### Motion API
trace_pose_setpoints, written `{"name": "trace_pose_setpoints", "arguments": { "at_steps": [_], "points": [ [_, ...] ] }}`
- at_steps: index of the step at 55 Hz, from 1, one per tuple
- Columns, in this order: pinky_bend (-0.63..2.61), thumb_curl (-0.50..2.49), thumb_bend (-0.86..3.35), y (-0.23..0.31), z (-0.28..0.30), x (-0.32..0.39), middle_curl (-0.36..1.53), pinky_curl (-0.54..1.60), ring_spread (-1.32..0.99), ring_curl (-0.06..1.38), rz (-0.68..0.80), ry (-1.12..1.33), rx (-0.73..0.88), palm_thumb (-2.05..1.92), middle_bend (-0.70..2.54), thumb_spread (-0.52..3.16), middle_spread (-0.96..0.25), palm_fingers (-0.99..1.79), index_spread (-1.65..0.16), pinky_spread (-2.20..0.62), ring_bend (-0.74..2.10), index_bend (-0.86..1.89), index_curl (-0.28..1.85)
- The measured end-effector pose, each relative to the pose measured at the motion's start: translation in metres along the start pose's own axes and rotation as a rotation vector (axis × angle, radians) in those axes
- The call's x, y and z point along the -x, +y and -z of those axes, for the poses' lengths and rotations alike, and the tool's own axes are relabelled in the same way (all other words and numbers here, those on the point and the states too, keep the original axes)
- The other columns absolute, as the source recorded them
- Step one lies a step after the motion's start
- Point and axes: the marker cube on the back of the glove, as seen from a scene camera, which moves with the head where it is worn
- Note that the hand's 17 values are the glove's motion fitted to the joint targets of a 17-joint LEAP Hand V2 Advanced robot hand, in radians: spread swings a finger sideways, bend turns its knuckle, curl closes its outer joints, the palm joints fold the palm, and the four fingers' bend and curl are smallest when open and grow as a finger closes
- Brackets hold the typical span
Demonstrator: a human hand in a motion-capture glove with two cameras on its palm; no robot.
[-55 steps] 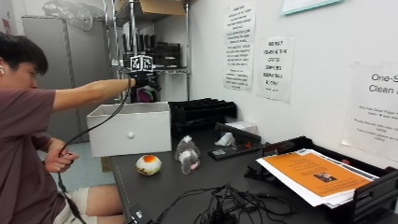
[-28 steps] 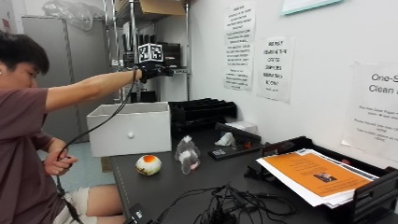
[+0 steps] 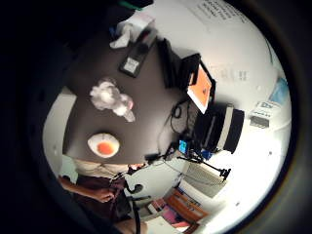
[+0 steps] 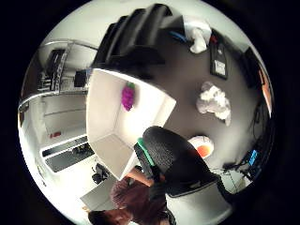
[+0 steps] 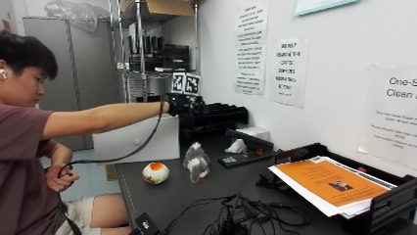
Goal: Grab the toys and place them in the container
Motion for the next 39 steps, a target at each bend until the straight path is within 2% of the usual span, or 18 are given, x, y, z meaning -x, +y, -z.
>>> {"name": "trace_pose_setpoints", "arguments": {
  "at_steps": [11,22,28,31,34,35,37,39],
  "points": [
    [0.8,0.26,-0.03,-0.023,-0.111,-0.035,0.25,0.34,0.02,0.3,-0.015,-0.111,0.101,-0.03,0.13,1.15,0.01,-0.27,-0.21,0.03,0.38,0.02,0.12],
    [0.85,0.28,-0.01,-0.046,-0.215,-0.04,0.27,0.36,0.04,0.33,-0.02,-0.184,0.092,0.02,0.19,1.17,0.05,-0.15,-0.21,0.03,0.48,0.05,0.1],
    [0.88,0.3,-0.01,-0.052,-0.228,-0.04,0.3,0.36,0.02,0.35,-0.025,-0.146,-0.068,0.07,0.23,1.16,0.02,0.05,-0.23,0.03,0.58,0.13,0.12],
    [0.87,0.31,-0.01,-0.049,-0.227,-0.042,0.32,0.34,-0.03,0.34,-0.015,-0.129,-0.118,0.09,0.31,1.16,-0.05,0.25,-0.24,0.01,0.6,0.17,0.13],
    [0.9,0.33,0.01,-0.047,-0.227,-0.04,0.33,0.34,-0.1,0.36,0.004,-0.117,-0.17,0.14,0.3,1.16,-0.05,0.37,-0.24,-0.08,0.71,0.16,0.14],
    [0.91,0.34,0.03,-0.047,-0.227,-0.039,0.37,0.35,-0.13,0.39,0.007,-0.117,-0.188,0.18,0.41,1.17,-0.12,0.54,-0.24,-0.12,0.8,0.11,0.13],
    [0.93,0.36,0.05,-0.046,-0.227,-0.039,0.39,0.35,-0.18,0.41,0.011,-0.119,-0.221,0.24,0.49,1.19,-0.16,0.76,-0.24,-0.18,0.93,0.07,0.1],
    [0.95,0.37,0.07,-0.044,-0.227,-0.039,0.41,0.35,-0.22,0.43,0.011,-0.114,-0.248,0.28,0.54,1.2,-0.2,0.83,-0.24,-0.22,1.0,0.07,0.09]
  ]
}}
